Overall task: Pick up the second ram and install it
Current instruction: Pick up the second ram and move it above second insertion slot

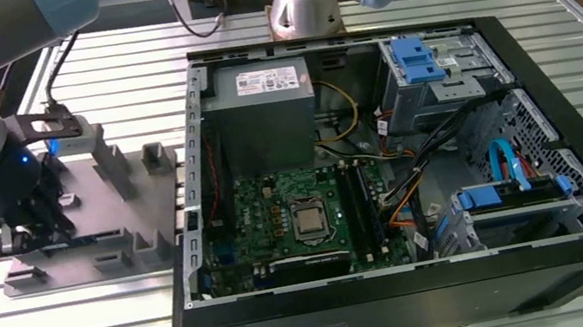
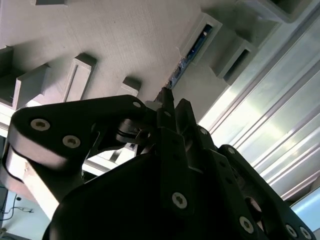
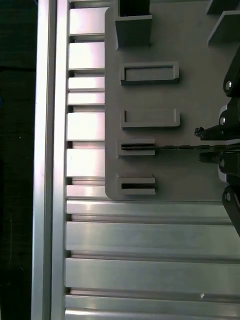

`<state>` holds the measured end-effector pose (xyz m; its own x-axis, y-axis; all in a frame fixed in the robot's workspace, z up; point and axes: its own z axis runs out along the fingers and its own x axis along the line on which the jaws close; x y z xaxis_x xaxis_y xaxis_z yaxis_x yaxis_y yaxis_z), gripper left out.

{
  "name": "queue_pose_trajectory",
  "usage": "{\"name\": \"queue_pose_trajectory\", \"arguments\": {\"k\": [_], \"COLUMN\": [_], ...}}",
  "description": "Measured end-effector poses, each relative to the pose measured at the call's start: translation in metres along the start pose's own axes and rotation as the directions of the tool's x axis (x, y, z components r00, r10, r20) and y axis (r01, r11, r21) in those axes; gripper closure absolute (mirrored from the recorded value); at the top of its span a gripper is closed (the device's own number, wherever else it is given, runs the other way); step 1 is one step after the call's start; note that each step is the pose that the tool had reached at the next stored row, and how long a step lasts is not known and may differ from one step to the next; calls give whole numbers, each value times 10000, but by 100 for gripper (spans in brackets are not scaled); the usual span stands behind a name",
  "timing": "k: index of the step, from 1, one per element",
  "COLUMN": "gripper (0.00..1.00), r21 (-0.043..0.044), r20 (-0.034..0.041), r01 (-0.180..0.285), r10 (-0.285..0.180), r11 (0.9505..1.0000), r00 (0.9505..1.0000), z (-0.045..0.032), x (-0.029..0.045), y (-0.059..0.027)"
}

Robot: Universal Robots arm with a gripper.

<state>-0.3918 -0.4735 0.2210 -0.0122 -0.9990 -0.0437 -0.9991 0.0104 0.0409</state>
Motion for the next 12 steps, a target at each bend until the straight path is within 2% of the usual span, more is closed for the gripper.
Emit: {"name": "queue_pose_trajectory", "arguments": {"k": [3, 4, 8, 12], "gripper": [76, 76, 76, 76], "r21": [1, 0, -2, -3], "r20": [1, 26, 165, 186], "r01": [0, 0, 15, 27], "r10": [0, 0, -15, -26], "r11": [10000, 10000, 10000, 10000], "r00": [10000, 10000, 9999, 9998], "z": [56, 154, 215, 283], "x": [2, 6, 3, 6], "y": [-2, -5, -1, 1]}}
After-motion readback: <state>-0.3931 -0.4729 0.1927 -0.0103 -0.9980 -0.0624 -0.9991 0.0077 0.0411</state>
